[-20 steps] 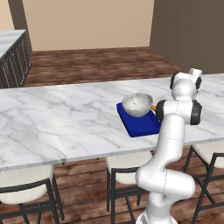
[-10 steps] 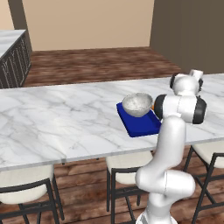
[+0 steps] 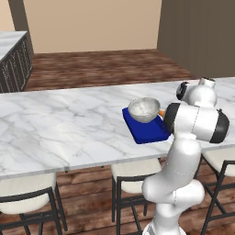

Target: Place the two vegetables and bowl onto the tray for setting up a vegetable dip station.

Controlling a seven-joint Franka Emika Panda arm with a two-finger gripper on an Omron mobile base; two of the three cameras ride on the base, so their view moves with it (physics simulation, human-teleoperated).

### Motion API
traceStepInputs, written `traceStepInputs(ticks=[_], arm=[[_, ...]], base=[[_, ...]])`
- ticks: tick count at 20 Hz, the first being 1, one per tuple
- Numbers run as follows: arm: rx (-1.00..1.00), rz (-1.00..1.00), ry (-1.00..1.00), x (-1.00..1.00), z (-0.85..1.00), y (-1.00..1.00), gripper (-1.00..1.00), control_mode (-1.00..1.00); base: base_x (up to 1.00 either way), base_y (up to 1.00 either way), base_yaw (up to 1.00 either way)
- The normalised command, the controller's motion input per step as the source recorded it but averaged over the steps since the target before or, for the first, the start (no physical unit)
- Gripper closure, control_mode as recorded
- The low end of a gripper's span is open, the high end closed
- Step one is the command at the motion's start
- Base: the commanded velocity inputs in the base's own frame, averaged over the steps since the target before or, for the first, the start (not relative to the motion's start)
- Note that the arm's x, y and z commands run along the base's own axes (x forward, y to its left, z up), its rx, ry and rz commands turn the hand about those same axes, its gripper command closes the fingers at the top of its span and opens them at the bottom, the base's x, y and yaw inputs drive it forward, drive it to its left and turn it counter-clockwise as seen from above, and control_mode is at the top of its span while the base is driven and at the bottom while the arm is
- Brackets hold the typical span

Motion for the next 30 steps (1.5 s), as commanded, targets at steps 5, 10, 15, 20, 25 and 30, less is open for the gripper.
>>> traceStepInputs(ticks=[5, 10, 15, 20, 25, 30], arm=[[0.00, 0.16, -0.21, -0.16, 0.09, 0.37, 1.00, -1.00], [0.00, 0.15, -0.14, 0.03, 0.11, 0.16, 1.00, -1.00], [0.00, 0.15, 0.00, 0.05, 0.29, 0.22, 1.00, -1.00], [0.00, 0.13, 0.00, 0.00, 0.37, 0.38, 1.00, -1.00], [-0.03, 0.11, 0.00, 0.00, 0.10, 0.48, 1.00, -1.00], [-0.05, 0.06, 0.00, 0.04, 0.00, 0.39, 1.00, -1.00]], base=[[0.00, 0.00, 0.00], [0.00, 0.00, 0.00], [0.00, 0.00, 0.00], [0.00, 0.00, 0.00], [0.00, 0.00, 0.00], [0.00, 0.00, 0.00]])
